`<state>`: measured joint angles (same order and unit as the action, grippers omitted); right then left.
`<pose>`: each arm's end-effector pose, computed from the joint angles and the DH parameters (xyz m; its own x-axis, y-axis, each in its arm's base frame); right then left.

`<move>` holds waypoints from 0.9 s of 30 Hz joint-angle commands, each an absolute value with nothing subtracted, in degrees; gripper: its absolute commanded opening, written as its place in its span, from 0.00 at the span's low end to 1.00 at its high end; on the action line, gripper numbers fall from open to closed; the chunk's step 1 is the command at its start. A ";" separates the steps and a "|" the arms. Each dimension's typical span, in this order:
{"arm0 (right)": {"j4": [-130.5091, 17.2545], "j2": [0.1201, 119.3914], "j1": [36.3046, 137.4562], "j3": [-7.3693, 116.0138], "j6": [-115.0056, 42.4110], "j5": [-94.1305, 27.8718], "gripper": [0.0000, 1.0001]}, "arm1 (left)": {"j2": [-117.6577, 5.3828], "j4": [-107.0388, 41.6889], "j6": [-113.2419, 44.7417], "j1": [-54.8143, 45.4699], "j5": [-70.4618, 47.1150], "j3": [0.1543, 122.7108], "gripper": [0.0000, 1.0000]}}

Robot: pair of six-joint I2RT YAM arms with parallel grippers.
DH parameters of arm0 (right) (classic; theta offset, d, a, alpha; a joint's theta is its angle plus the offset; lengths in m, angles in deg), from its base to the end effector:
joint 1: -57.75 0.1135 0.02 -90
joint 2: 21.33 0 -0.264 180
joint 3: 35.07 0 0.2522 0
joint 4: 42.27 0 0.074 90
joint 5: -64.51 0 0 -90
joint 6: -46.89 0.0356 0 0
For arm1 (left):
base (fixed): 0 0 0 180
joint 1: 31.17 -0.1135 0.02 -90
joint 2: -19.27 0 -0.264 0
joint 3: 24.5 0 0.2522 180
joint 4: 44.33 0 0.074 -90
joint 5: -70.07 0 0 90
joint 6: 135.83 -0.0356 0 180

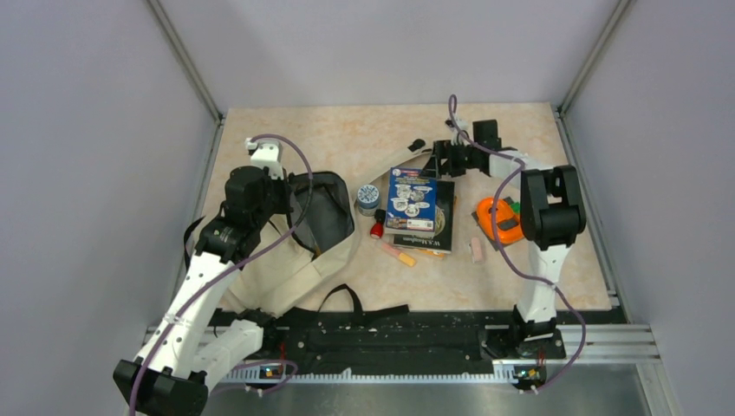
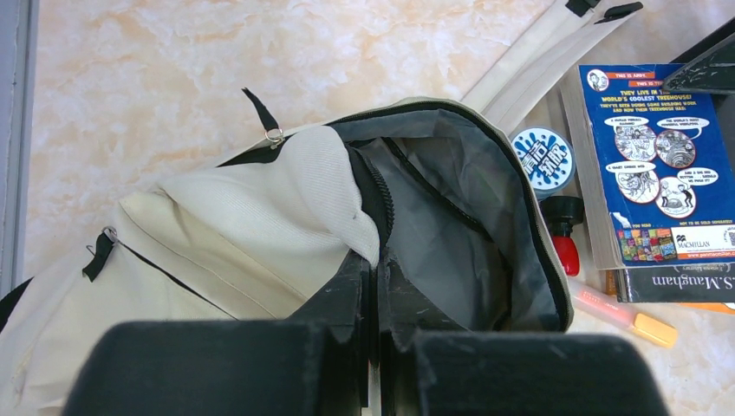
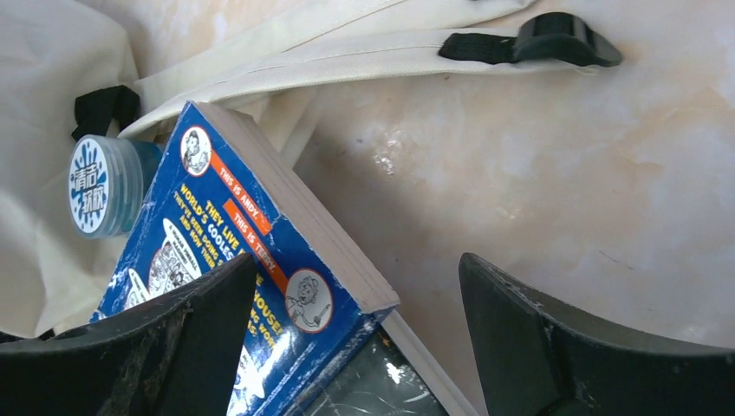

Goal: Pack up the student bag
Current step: Pick up the book from the center of the board.

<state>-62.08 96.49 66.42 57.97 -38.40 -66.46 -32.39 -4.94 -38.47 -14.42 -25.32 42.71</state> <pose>0.4354 0.0900 0.1705 -0.7389 -0.0500 -0.6719 -0.5165 0.6824 0.5172 0.1918 -0.0542 0.3439 -0.4101 -0.0098 -0.9120 0.1534 0.9850 -0.0795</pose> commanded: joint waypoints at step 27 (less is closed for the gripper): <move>-45.94 72.26 67.82 50.83 -23.56 -64.63 0.00 | -30.10 -9.24 -38.42 -14.40 -24.23 43.76 0.00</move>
<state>-53.81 81.28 67.49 52.01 -27.41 -65.45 -32.00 -4.94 -38.47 -14.44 -25.30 42.71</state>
